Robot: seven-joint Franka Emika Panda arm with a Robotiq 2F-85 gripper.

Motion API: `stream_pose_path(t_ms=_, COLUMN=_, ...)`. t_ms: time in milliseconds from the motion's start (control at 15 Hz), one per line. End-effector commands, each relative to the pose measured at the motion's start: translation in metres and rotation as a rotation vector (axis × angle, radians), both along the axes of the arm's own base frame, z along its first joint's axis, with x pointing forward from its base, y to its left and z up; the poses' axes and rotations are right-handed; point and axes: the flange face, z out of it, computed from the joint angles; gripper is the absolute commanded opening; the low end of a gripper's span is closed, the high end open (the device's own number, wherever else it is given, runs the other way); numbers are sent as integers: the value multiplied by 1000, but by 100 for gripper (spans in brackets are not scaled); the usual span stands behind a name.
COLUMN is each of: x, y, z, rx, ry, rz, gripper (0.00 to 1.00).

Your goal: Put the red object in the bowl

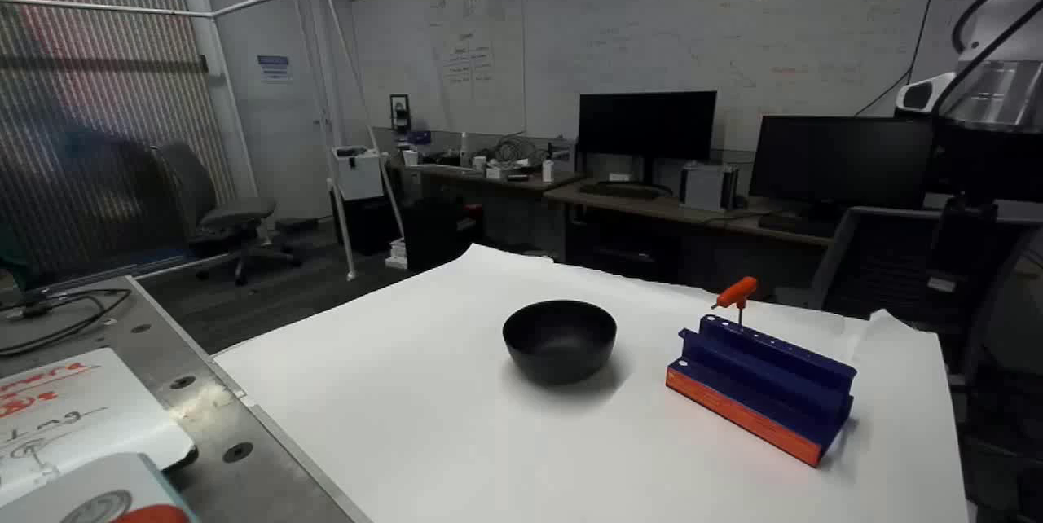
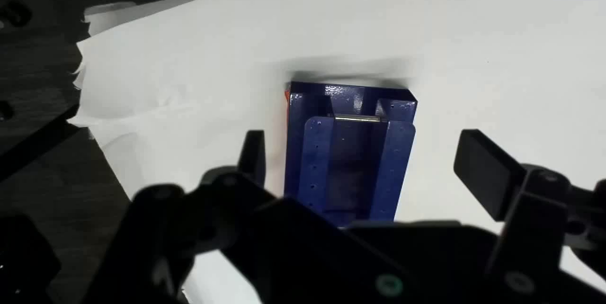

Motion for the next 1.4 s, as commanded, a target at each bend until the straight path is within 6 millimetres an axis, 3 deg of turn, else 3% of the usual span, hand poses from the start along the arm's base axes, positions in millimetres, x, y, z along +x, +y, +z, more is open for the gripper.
stream_pose_path(t_ms=0, x=0, y=0, z=1, rx=0, ry=0, rz=0, gripper=100)
stream_pose_path(t_ms=133, x=0, y=0, z=1, rx=0, ry=-1, rz=0, gripper=100)
stream_pose_path(t_ms=267, x=19, y=11, z=4, rx=6, ry=-63, rz=-122, gripper=100)
stream_pose_path(t_ms=467, x=70, y=29, z=-1, rx=-11, ry=-94, rz=-295, gripper=100)
stream_pose_path(t_ms=733, x=136, y=31, z=-3, rx=-43, ry=-85, rz=-513, gripper=100)
stream_pose_path(t_ms=933, x=186, y=19, z=-15, rx=-43, ry=-47, rz=-680, gripper=100)
stream_pose_path(t_ms=1067, x=210, y=10, z=-24, rx=-34, ry=-16, rz=-791, gripper=100)
stream_pose_path(t_ms=1333, x=233, y=-22, z=-58, rx=0, ry=94, rz=-980, gripper=98)
